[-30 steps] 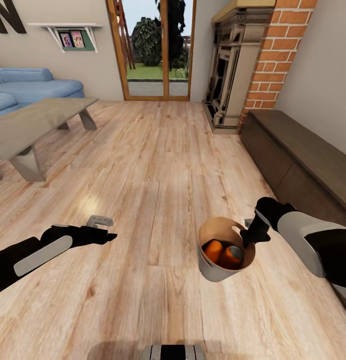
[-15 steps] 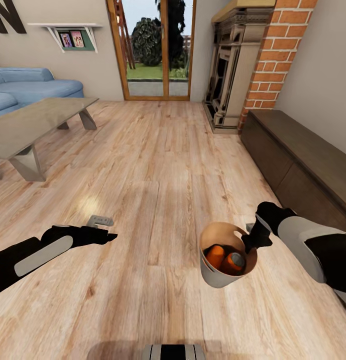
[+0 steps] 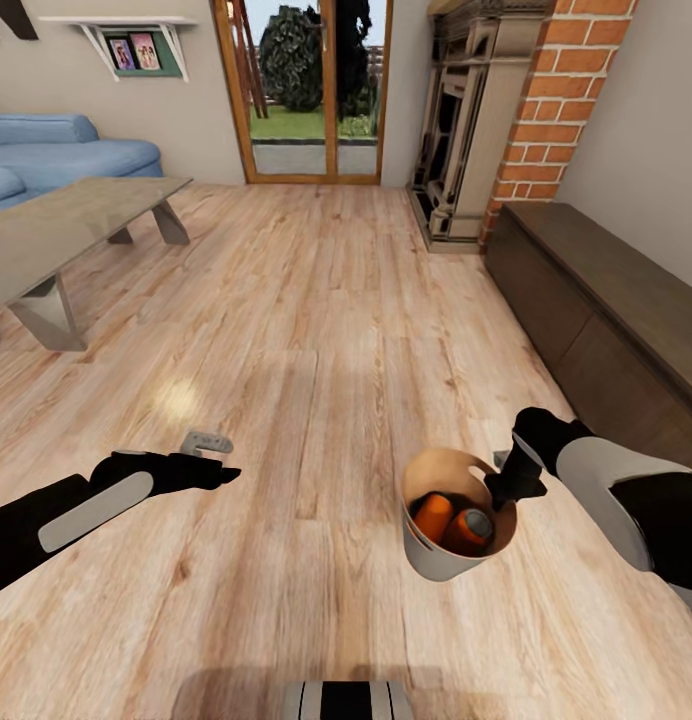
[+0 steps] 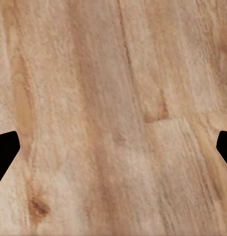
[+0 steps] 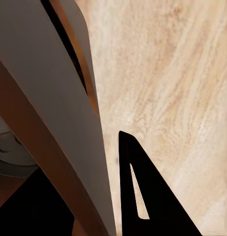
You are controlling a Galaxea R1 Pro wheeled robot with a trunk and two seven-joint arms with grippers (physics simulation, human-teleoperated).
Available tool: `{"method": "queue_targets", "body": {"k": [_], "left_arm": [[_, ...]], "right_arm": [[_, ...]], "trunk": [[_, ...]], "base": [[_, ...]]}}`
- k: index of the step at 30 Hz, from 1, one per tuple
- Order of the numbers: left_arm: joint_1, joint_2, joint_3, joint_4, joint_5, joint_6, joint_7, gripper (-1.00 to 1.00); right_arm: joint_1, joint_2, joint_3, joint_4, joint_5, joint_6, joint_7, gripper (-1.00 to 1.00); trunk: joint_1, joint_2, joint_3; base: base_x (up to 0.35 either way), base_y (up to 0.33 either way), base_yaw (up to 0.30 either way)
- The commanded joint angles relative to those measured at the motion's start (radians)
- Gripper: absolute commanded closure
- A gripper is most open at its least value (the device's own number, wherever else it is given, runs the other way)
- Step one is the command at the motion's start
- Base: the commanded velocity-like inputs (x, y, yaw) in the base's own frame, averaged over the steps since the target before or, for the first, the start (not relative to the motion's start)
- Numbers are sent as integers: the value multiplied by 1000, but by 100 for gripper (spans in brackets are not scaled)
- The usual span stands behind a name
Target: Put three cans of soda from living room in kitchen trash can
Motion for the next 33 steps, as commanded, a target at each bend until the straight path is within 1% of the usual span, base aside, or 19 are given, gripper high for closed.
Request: {"method": "queue_targets", "body": {"k": [1,7,10,17,20,26,31,33], "left_arm": [[0,-1,0,0,0,0,0,-100],[0,-2,0,1,0,0,-1,-100],[0,-2,0,0,0,0,-1,-100],[0,-2,0,1,0,0,-1,-100],[0,-2,0,1,1,0,-1,-100],[0,-2,0,-2,1,0,-5,-100],[0,-3,0,0,1,-1,-7,-100],[0,-3,0,0,1,-1,-7,-100]], "right_arm": [[1,0,-24,-1,-25,6,1,100],[6,-3,-25,-1,-25,6,2,100],[10,-3,-25,-1,-25,6,2,100],[12,-4,-25,-1,-25,6,2,100],[13,-9,-24,-1,-25,6,2,100],[18,-20,-24,-1,-25,6,2,100],[18,-21,-23,-2,-25,6,2,100],[18,-21,-23,-2,-25,6,2,100]], "trunk": [[0,0,-4],[3,-2,-27],[3,-2,-27],[6,-3,-54],[8,-4,-66],[8,-4,-66],[10,-5,-85],[10,-5,-85]], "base": [[0,0,0],[0,0,0],[0,0,0],[0,0,0],[0,0,0],[0,0,0],[0,0,0],[0,0,0]]}}
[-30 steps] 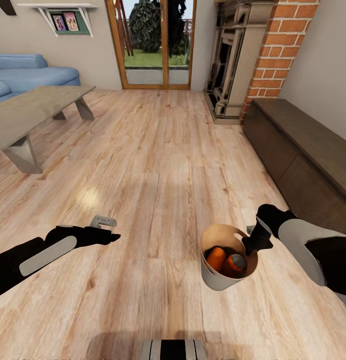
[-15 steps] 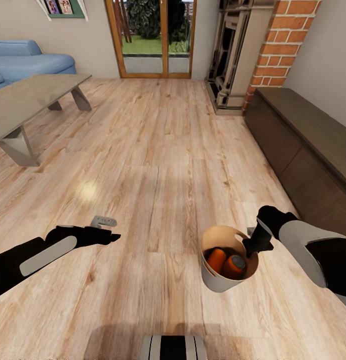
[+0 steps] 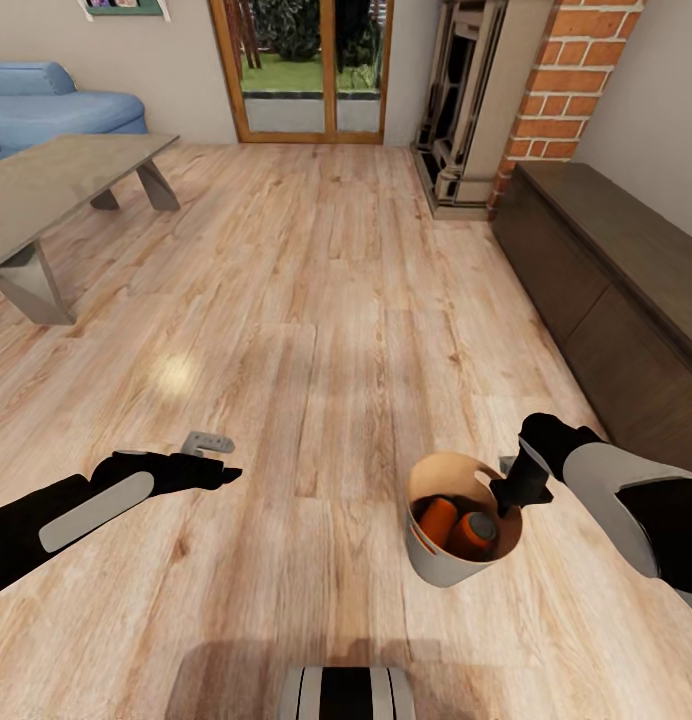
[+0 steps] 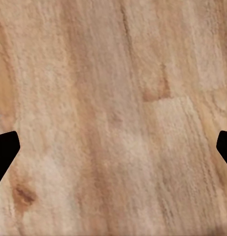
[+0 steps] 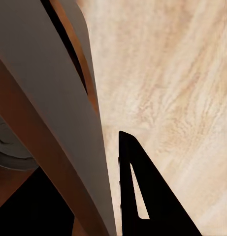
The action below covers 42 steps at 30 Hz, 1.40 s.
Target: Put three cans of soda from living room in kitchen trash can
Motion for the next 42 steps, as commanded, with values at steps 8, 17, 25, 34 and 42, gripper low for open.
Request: {"method": "queue_targets", "body": {"k": [8,17,25,34,42], "left_arm": [[0,1,0,-4,0,0,-1,-100],[0,1,0,-6,0,0,-3,-100],[0,1,0,-4,0,0,-3,-100],[0,0,0,-7,1,0,-4,-100],[0,0,0,-6,2,0,-4,-100]], "right_arm": [[0,-1,-11,0,-14,4,0,100],[0,-2,-11,1,-13,4,0,100],[1,-2,-10,2,-12,4,0,100],[11,-2,-9,0,-13,4,0,100],[12,-1,-9,-1,-12,4,-1,100]], "trunk": [[2,-1,-19],[3,-1,-23],[4,-2,-35],[4,-2,-39],[7,-4,-58]], "base": [[0,0,0],[0,0,0],[0,0,0],[0,0,0],[0,0,0]]}}
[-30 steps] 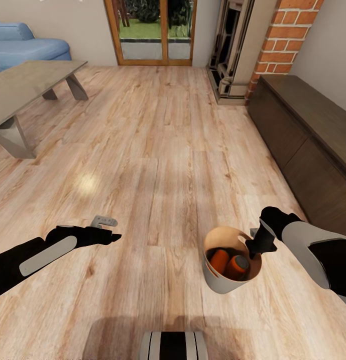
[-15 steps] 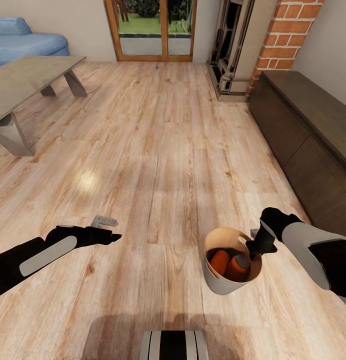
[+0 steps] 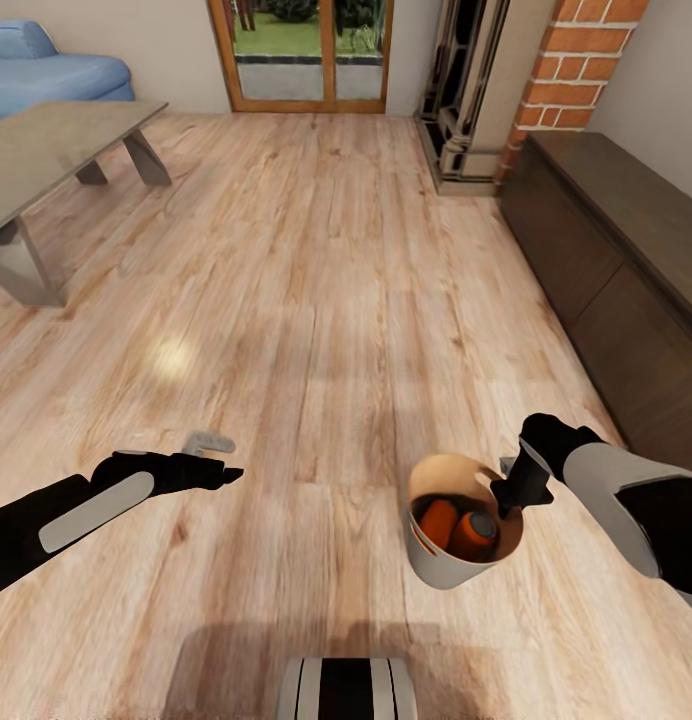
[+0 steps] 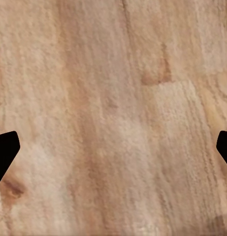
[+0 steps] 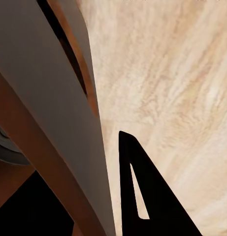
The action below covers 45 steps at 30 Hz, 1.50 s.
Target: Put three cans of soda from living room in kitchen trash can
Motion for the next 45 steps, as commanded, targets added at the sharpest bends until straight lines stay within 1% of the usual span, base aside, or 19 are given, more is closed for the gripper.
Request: {"method": "queue_targets", "body": {"k": [1,2,17,18,21,25,30,41,45], "left_arm": [[-1,0,-1,1,0,0,0,-100],[-1,0,-1,1,0,0,0,-100],[-1,-1,-1,-2,0,0,0,-100],[-1,-1,-1,-1,0,0,0,-100],[-1,-1,-1,-1,0,0,0,-100],[-1,-1,-1,0,0,0,0,-100],[-1,-1,-1,-2,0,0,0,-100],[-1,0,-1,-2,0,0,0,-100],[-1,-1,-1,3,0,1,0,-100]], "right_arm": [[14,-1,-37,-7,17,0,-2,100],[14,-1,-37,-7,17,0,-2,100],[14,0,-37,-7,17,0,-2,100],[14,0,-37,-7,17,0,-2,-100],[14,0,-37,-7,17,0,-3,-100],[14,1,-38,-8,16,0,-30,-100],[14,1,-39,-9,15,0,-47,-100],[14,-1,-40,-9,15,0,-50,-100],[14,-1,-40,-9,15,0,-50,-100]], "trunk": [[1,0,-4],[2,0,-8],[2,0,-8],[2,0,-8],[2,0,-8],[2,0,-8],[2,0,-8],[2,0,-8],[0,1,7]], "base": [[0,0,0],[0,0,0],[0,0,0],[0,0,0],[0,0,0],[0,0,0],[0,0,0],[0,0,0],[0,0,0]]}}
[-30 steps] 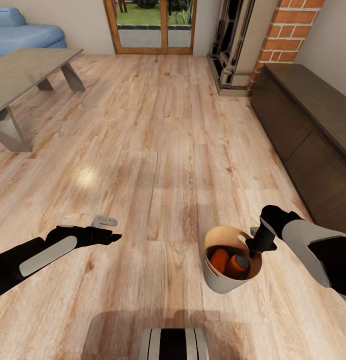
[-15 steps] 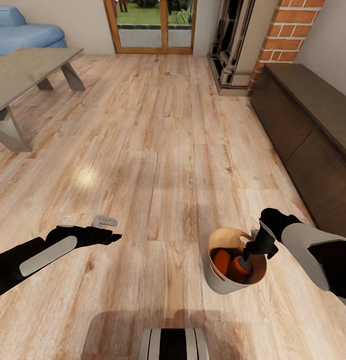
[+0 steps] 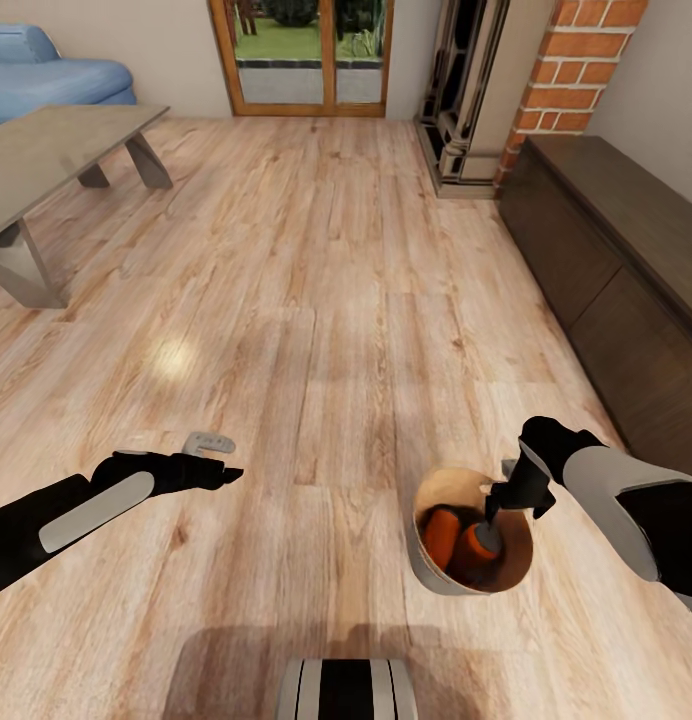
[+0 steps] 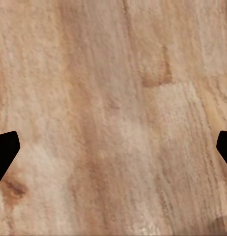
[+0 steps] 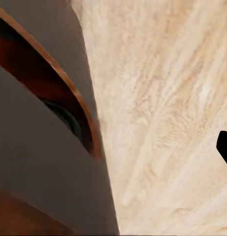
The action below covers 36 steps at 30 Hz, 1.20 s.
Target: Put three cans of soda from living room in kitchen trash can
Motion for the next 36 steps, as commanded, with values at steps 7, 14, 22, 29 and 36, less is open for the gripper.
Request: {"method": "queue_targets", "body": {"k": [7,14,22,29,36], "left_arm": [[0,0,0,5,0,1,0,-100],[0,0,0,5,0,1,0,-100],[0,0,0,5,0,1,0,-100],[0,-1,0,6,1,1,0,-100],[0,-5,0,6,4,2,0,-100]], "right_arm": [[0,1,0,0,0,0,0,-100],[0,2,0,0,0,0,0,-100],[0,2,0,0,0,0,-1,-100],[0,1,0,0,0,0,-1,-100],[1,0,0,2,0,0,-1,-100]], "trunk": [[-3,2,27],[-6,3,54],[-10,5,85],[-13,7,112],[-16,8,139]], "base": [[0,0,0],[0,0,0],[0,0,0],[0,0,0],[0,0,0]]}}
